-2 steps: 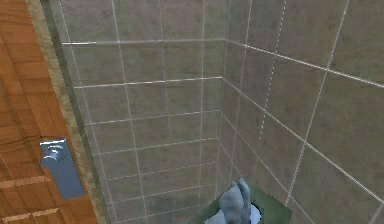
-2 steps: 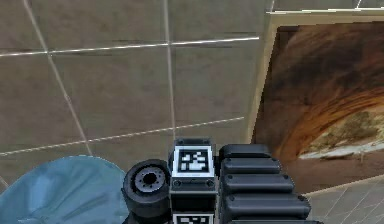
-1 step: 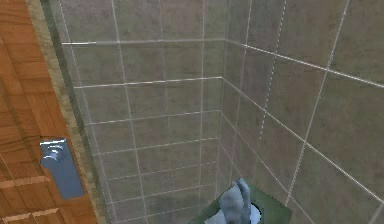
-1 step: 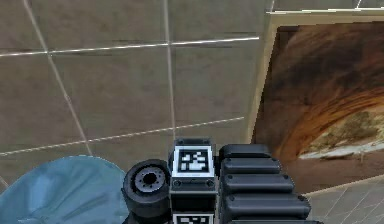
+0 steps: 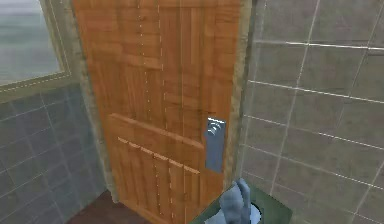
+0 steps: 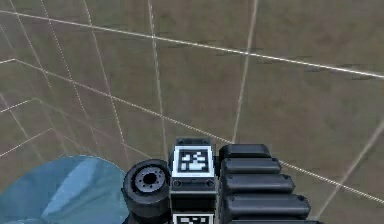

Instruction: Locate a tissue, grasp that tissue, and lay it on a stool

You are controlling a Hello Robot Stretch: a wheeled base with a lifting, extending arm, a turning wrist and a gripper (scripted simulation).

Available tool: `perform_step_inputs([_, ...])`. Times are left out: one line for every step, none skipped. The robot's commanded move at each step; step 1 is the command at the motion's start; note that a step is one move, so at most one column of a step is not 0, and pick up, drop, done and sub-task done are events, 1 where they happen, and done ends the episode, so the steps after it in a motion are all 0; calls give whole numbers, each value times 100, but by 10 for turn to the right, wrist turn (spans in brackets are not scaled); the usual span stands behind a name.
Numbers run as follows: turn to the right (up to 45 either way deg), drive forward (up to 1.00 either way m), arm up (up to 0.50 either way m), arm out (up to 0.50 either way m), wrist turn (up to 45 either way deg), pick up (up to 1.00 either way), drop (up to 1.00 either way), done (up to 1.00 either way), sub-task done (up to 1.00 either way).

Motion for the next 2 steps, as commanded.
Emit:
perform_step_inputs([-450, 0, 0, 0, 0, 0, 0, 0, 0])
perform_step_inputs([0, 20, 0, 0, 0, 0, 0, 0, 0])
